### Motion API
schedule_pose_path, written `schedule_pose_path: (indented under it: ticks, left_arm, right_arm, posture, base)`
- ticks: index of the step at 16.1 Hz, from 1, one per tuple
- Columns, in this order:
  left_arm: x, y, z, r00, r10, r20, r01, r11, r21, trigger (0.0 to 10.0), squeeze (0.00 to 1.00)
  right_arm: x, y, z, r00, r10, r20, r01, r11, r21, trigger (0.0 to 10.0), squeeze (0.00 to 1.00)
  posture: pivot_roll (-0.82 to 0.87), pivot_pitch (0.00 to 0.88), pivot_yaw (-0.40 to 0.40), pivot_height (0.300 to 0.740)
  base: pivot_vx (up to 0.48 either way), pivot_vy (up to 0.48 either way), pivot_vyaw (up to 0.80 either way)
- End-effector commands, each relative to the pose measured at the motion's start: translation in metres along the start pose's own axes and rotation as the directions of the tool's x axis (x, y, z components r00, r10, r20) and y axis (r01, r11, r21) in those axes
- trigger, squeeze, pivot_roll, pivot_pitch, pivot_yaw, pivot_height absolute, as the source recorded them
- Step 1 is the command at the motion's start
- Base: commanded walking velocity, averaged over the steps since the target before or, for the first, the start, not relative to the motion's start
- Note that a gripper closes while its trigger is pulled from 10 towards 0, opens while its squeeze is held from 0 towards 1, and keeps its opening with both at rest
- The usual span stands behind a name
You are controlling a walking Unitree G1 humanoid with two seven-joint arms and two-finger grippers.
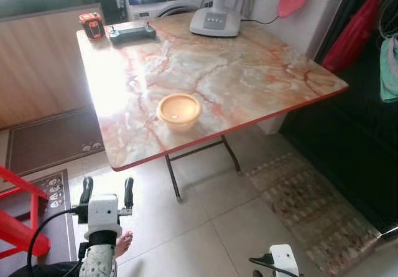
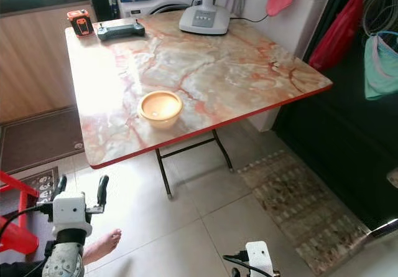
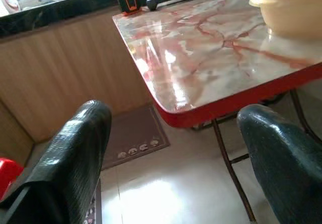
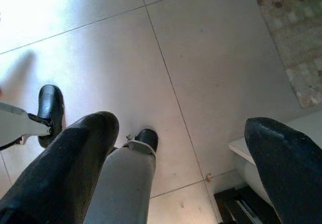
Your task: Restocking fridge
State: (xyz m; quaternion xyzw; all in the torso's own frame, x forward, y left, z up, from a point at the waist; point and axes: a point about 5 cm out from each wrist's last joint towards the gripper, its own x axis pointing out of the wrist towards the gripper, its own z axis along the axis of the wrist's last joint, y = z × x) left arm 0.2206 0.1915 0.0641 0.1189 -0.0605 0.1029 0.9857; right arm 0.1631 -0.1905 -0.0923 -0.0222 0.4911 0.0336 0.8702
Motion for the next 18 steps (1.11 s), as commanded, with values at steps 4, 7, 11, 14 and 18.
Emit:
schedule_pose_path:
  ticks: [4,7,11,14,18]
  left_arm:
    - [0.038,-0.002,0.045,0.996,0.027,0.081,-0.017,0.992,-0.122,10.0,0.0]
    - [0.054,-0.011,0.066,0.991,-0.033,0.129,0.055,0.984,-0.169,10.0,0.0]
    - [0.058,-0.018,0.073,0.99,-0.079,0.12,0.103,0.973,-0.207,10.0,0.0]
    - [0.058,-0.018,0.074,0.99,-0.091,0.11,0.114,0.969,-0.218,10.0,0.0]
    - [0.059,-0.015,0.074,0.99,-0.101,0.1,0.12,0.969,-0.217,10.0,0.0]
  right_arm:
    - [0.0,-0.001,-0.001,1.0,0.001,0.0,-0.001,1.0,-0.007,10.0,0.0]
    - [0.0,-0.002,0.001,1.0,-0.004,0.014,0.004,1.0,0.003,10.0,0.0]
    - [0.0,-0.002,0.001,1.0,-0.001,0.011,0.001,1.0,0.003,10.0,0.0]
    - [0.0,-0.001,0.001,1.0,0.0,0.009,0.0,1.0,-0.005,10.0,0.0]
    - [0.0,-0.001,0.002,1.0,0.001,0.01,0.0,1.0,-0.008,10.0,0.0]
  posture:
    - [0.03,0.045,-0.038,0.74]
    - [0.02,0.052,-0.039,0.74]
    - [0.02,0.069,-0.04,0.74]
    - [0.03,0.068,-0.04,0.74]
    - [0.03,0.071,-0.041,0.74]
  base:
    - [0.0,0.0,0.0]
    - [0.192,0.0,0.0]
    - [0.345,0.0,0.0]
    - [0.346,0.0,0.0]
    - [0.347,0.0,0.0]
